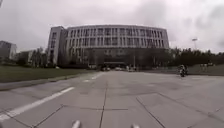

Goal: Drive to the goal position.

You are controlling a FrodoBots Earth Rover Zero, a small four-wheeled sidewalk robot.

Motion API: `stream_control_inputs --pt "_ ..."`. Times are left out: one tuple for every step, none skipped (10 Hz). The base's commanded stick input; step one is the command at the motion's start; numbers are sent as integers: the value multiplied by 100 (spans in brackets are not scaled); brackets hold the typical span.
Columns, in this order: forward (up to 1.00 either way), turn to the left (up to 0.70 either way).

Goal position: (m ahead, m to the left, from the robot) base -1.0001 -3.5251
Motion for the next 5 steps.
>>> stream_control_inputs --pt "70 0" --pt "70 0" --pt "70 0" --pt "70 0" --pt "70 0"
